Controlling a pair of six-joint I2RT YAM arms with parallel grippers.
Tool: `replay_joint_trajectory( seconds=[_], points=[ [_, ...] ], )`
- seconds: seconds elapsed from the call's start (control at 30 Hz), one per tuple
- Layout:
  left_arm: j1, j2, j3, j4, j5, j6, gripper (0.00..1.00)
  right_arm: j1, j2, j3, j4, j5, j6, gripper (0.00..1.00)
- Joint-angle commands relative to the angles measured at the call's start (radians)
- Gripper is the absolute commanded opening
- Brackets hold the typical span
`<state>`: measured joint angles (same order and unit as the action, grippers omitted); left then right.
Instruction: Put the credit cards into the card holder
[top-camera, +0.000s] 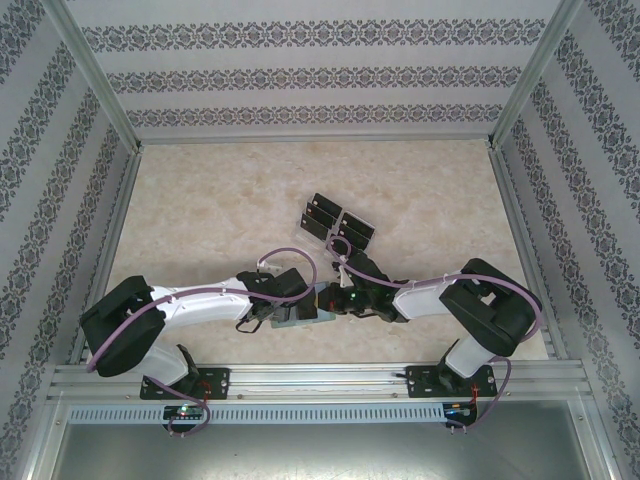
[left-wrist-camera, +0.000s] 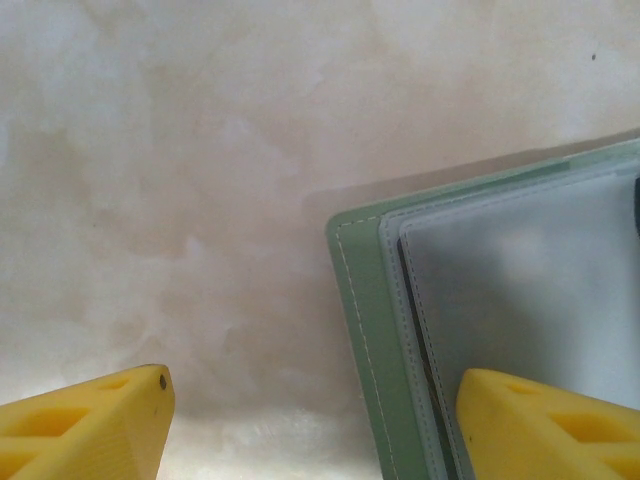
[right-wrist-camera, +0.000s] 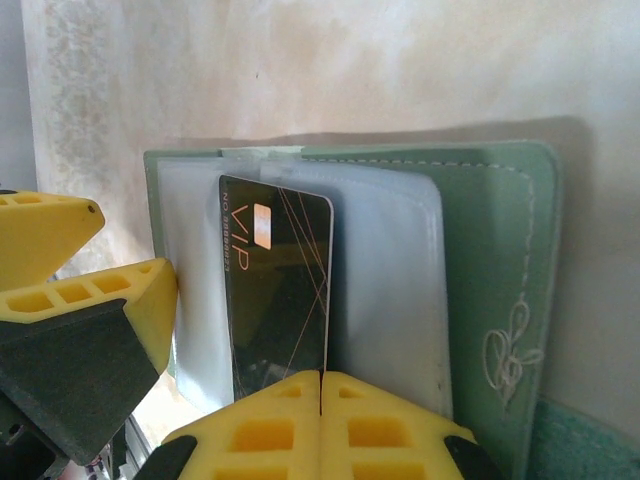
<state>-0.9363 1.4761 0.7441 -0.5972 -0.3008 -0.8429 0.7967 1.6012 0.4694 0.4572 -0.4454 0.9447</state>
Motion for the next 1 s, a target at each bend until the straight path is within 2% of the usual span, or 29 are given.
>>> replay_joint_trajectory(
  seconds=[0.0, 0.97],
  points=[
    [-0.016, 0.004, -0.031, -0.041, 0.001, -0.009, 0.76, 0.011, -0.014, 0.001, -0.025, 0.009, -0.008, 0.00],
    [-0.019, 0.000, -0.041, -0.026, 0.008, -0.012, 0.76, 0.064, 0.061, 0.076, -0.024, 0.005, 0.009, 0.00]
  ],
)
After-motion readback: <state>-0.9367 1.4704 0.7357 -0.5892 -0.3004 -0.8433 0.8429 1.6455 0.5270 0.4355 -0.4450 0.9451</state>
